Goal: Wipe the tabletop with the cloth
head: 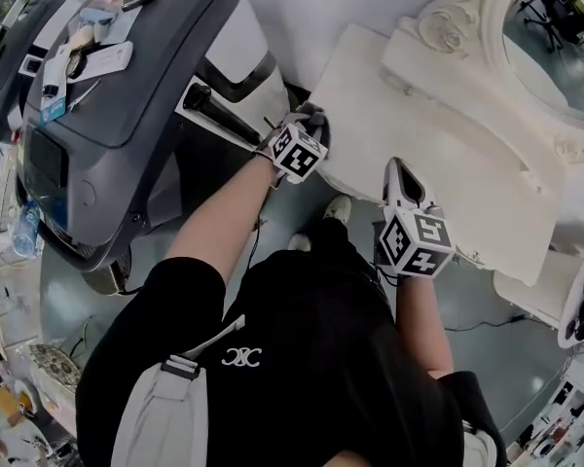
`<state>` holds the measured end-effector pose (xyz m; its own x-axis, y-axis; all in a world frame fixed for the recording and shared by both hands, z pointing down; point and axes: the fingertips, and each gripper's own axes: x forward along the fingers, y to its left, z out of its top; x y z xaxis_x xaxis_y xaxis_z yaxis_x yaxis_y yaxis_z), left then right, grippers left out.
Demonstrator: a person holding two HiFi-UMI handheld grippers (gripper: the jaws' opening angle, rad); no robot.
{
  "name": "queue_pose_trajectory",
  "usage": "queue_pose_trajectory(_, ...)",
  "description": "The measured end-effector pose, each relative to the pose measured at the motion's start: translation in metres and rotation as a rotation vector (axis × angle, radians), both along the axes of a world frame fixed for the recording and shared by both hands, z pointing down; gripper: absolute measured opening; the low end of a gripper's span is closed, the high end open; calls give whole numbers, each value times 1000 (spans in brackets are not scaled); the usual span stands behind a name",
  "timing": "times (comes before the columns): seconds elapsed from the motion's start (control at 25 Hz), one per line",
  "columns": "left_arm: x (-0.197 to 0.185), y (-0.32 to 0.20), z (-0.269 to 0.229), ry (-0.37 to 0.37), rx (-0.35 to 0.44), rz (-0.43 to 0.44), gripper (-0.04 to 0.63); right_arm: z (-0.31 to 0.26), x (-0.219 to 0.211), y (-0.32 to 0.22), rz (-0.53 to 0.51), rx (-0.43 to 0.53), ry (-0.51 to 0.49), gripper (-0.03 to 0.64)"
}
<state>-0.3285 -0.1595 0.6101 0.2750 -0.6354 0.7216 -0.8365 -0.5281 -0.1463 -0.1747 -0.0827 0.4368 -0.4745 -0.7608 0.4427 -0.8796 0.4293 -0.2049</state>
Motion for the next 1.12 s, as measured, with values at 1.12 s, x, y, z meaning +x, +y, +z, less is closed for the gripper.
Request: queue_pose_trajectory(1.12,136,63,4,48,-80,-51,60,5,155,113,251,-12,-7,3)
